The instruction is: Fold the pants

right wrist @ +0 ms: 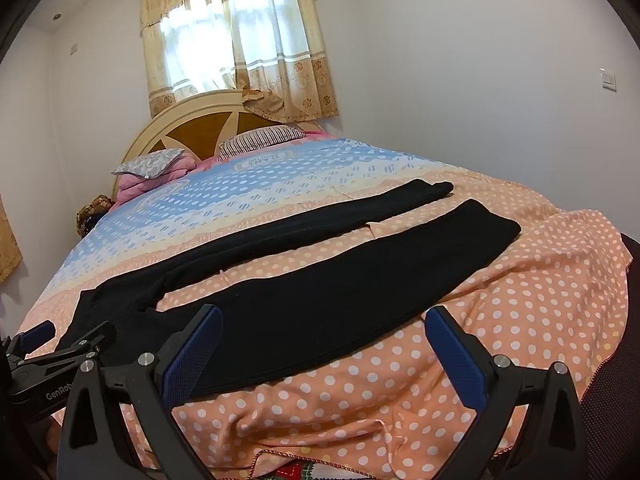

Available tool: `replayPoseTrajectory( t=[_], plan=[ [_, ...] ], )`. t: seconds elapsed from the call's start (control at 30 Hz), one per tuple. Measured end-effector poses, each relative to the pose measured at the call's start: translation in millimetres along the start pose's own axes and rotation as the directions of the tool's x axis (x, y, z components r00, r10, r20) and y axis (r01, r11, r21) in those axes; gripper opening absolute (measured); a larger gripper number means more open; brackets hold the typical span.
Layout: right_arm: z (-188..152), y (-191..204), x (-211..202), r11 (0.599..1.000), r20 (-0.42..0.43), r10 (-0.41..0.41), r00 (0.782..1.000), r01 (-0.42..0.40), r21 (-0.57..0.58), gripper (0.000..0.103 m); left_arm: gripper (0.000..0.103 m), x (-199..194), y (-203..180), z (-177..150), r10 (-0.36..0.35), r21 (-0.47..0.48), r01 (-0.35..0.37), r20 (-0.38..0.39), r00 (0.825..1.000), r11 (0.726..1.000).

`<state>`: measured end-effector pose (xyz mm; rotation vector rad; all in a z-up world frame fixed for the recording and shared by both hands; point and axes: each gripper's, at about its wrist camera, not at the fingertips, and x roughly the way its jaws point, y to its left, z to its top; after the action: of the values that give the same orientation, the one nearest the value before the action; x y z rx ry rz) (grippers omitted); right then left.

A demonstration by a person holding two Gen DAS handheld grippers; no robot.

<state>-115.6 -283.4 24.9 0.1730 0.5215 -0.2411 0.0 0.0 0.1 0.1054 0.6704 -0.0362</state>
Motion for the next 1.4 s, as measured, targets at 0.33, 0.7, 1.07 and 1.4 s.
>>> replayPoseTrajectory(
  t=[0.33,0.7,1.07,1.4],
  plan=[
    [0.0,-0.2,0.6,1.000,-0.002,0.001,1.000,-0.001,0.001,0.102,0.103,0.1,-0.8,0.0,-0.003,0.002,0.003,-0.002,1.000,1.000],
    [0.1,-0.1,0.9,1.000,-0.004,0.001,1.000,-0.001,0.001,0.102,0.103,-0.1,-0.4,-0.8,-0.001,0.000,0.001,-0.001,1.000,1.000],
    [-3.2,5.8,8.0,1.000,-0.018,0.007,1.000,-0.007,-0.004,0.102,0.103,7.8,3.2,-4.4,0.000,-0.001,0.000,-0.014,1.000,1.000],
    [-4.7,3.5,27.0,1.000,-0.059,0.008,0.998,-0.008,0.002,0.102,0.103,35.0,12.3,-9.1,0.002,-0.034,-0.005,-0.101,0.995,0.999]
  ],
)
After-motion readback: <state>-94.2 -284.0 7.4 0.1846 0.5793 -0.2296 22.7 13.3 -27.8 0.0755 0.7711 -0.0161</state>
